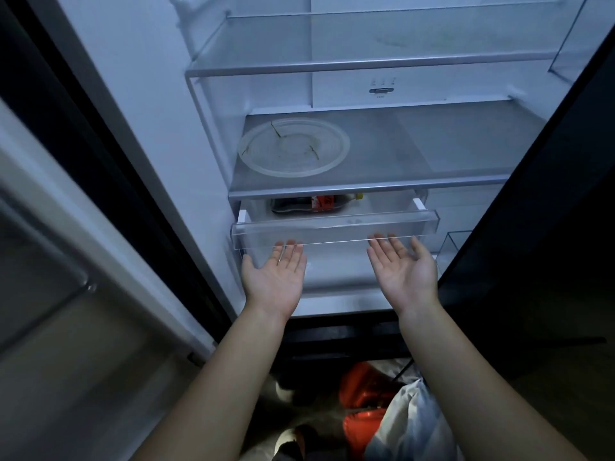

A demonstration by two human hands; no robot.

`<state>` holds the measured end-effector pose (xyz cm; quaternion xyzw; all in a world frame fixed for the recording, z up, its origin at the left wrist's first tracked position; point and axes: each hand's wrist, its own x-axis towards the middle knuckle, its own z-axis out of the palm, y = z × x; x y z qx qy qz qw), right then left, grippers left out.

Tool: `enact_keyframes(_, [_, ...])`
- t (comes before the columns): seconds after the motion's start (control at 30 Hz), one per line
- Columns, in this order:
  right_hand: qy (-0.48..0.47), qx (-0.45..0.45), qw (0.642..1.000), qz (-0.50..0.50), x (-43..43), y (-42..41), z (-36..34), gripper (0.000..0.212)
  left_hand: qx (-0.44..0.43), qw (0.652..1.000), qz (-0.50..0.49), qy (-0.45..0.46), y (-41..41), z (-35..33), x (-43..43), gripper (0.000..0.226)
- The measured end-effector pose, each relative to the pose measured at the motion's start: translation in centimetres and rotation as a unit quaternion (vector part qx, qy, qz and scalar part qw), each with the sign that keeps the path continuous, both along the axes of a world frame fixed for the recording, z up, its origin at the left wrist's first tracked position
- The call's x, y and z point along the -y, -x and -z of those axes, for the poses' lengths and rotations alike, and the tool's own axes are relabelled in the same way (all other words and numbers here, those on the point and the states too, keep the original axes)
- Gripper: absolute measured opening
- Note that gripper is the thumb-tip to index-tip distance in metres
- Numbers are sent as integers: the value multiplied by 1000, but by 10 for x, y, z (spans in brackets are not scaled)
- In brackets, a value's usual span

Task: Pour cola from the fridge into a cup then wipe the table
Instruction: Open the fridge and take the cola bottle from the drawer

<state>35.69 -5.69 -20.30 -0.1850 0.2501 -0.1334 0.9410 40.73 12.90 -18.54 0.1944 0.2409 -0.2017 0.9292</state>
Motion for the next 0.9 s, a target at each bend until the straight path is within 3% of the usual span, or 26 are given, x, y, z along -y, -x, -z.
enact_keyframes(0.47, [9,3,999,-51,-13,86,5,31,-8,1000,-7,-6,85,-6,-22,66])
enact_keyframes(0.9, [53,11,995,-83,-11,115,3,35,18,999,17,-35,112,-10,-29,65])
